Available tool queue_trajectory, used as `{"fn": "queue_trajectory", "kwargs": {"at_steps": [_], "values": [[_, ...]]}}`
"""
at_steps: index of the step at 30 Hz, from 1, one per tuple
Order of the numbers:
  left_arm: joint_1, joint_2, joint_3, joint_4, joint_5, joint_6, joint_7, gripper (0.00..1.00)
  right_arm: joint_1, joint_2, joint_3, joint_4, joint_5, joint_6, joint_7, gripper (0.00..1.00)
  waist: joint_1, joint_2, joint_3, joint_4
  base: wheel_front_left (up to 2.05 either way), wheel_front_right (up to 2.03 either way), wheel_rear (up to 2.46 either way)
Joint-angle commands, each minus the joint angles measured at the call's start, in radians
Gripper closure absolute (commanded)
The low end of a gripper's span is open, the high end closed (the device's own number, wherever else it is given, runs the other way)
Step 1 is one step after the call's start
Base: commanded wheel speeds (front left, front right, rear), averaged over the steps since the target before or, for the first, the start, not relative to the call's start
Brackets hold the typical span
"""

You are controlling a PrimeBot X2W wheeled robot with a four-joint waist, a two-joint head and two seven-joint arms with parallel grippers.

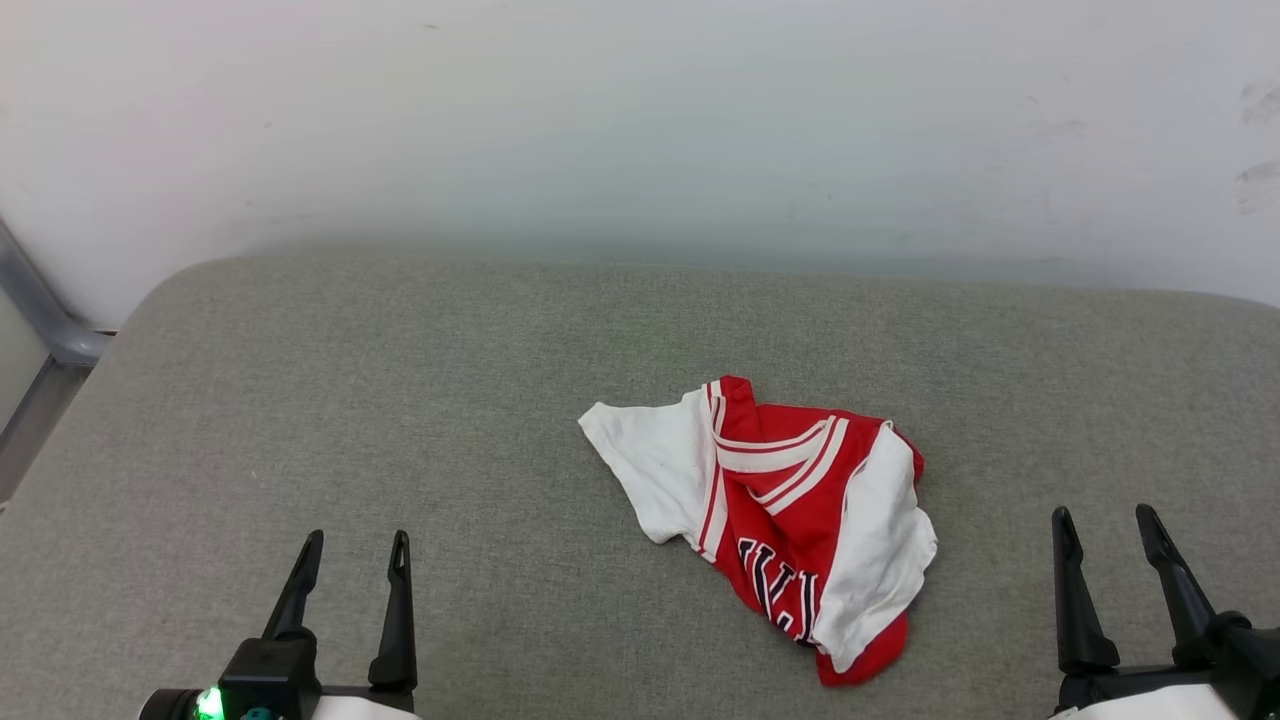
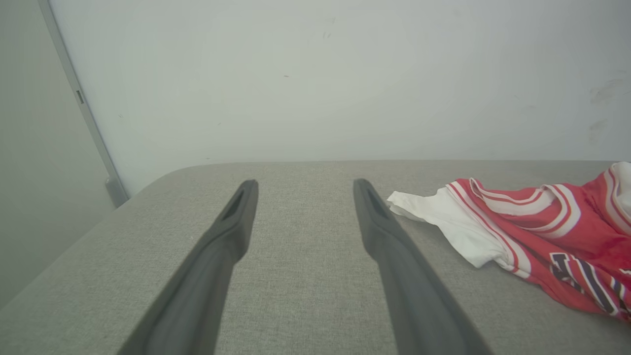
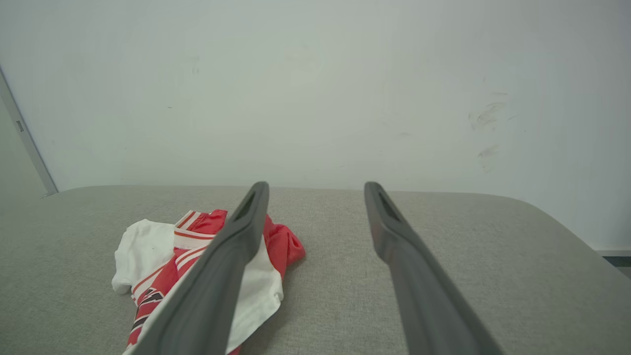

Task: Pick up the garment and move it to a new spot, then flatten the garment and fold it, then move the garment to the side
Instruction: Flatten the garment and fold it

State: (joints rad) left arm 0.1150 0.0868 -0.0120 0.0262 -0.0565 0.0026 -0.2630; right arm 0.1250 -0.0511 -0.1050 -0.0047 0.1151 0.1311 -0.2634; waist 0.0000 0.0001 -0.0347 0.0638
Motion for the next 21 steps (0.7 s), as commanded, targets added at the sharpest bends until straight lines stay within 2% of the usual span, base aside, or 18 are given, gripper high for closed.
{"fn": "queue_trajectory", "kwargs": {"at_steps": [1,8,13,14,16,19,21], "values": [[0.007,-0.002,0.007,0.002,0.005,-0.004,-0.003,0.00,0.009,0.002,0.000,0.001,0.001,-0.001,-0.002,0.00,0.0000,-0.0001,0.000,0.000,0.00,0.00,0.00],[-0.021,-0.007,0.016,0.015,0.015,-0.028,-0.003,0.00,0.004,0.002,0.000,-0.004,-0.001,-0.001,-0.002,0.00,0.0000,-0.0001,0.003,0.000,0.00,0.00,0.00],[-0.124,0.034,0.013,0.037,0.019,-0.073,-0.003,0.00,-0.014,0.002,0.004,-0.009,-0.008,-0.001,-0.002,0.00,0.0000,-0.0001,0.019,-0.005,0.00,0.00,0.00],[-0.223,0.077,0.002,0.058,0.015,-0.100,-0.003,0.00,-0.024,0.002,0.006,-0.014,-0.013,-0.001,-0.002,0.00,0.0000,-0.0001,0.034,-0.014,0.00,0.00,0.00],[-0.294,0.108,-0.012,0.084,0.003,-0.116,-0.003,0.00,-0.028,0.002,0.006,-0.018,-0.016,-0.001,-0.002,0.00,0.0000,-0.0001,0.045,-0.022,0.00,0.00,0.00],[-0.416,0.163,-0.057,0.134,-0.025,-0.128,-0.002,0.00,-0.044,0.002,0.007,-0.024,-0.020,-0.001,-0.002,0.00,0.0000,-0.0001,0.072,-0.036,0.00,0.00,0.00],[-0.494,0.194,-0.104,0.167,-0.052,-0.132,0.035,0.00,-0.056,0.002,0.006,-0.028,-0.024,-0.001,-0.002,0.00,0.0000,-0.0001,0.093,-0.044,0.00,0.00,0.00]]}}
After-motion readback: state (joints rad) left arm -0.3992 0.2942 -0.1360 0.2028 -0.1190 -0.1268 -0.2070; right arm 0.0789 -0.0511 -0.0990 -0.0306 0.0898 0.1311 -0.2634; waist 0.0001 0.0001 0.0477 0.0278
